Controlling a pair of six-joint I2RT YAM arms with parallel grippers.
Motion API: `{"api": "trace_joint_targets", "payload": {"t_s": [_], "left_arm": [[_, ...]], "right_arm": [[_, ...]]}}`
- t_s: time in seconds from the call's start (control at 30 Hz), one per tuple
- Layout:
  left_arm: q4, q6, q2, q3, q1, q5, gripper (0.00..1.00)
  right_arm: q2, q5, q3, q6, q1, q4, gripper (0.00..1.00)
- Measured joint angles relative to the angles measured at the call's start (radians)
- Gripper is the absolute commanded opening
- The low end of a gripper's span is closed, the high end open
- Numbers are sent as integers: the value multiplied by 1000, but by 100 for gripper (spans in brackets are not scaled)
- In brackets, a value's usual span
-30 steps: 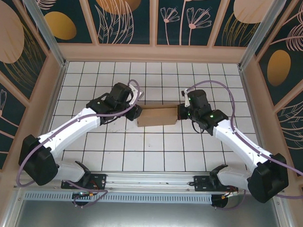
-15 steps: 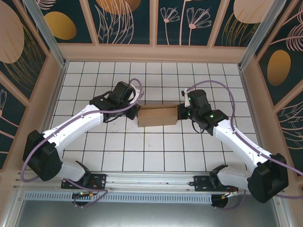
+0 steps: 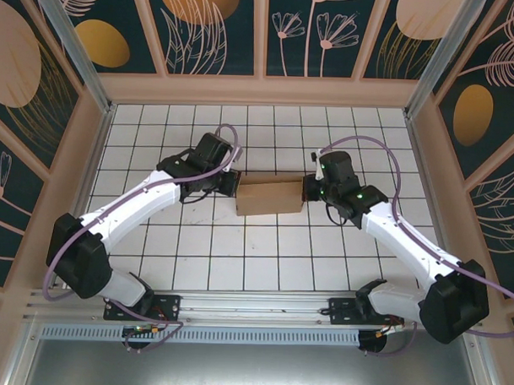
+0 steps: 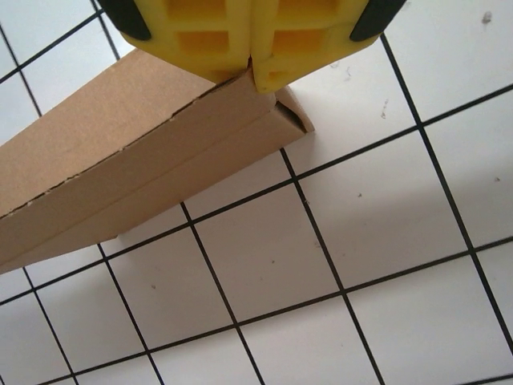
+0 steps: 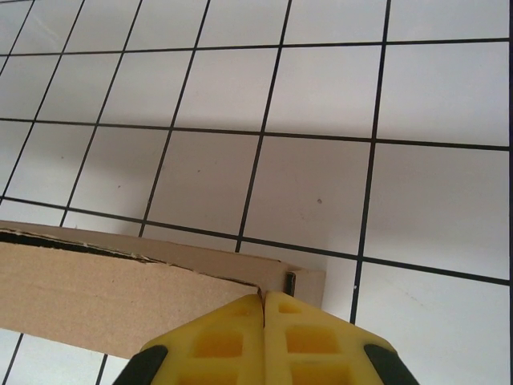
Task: Fold the paper box
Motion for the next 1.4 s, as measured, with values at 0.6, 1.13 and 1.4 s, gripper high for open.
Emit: {"api": "trace_joint_targets", "payload": {"t_s": [0.6, 1.13, 1.4], "left_arm": [[-3, -174, 91, 87, 7, -24, 4], [209, -190, 84, -19, 12, -49, 5], [288, -183, 75, -65, 13, -50, 5]], "right_arm": [[24, 47, 3, 49, -1, 29, 0], [26, 72, -21, 115, -1, 69, 0], [26, 76, -21, 158, -1, 71, 0]]}}
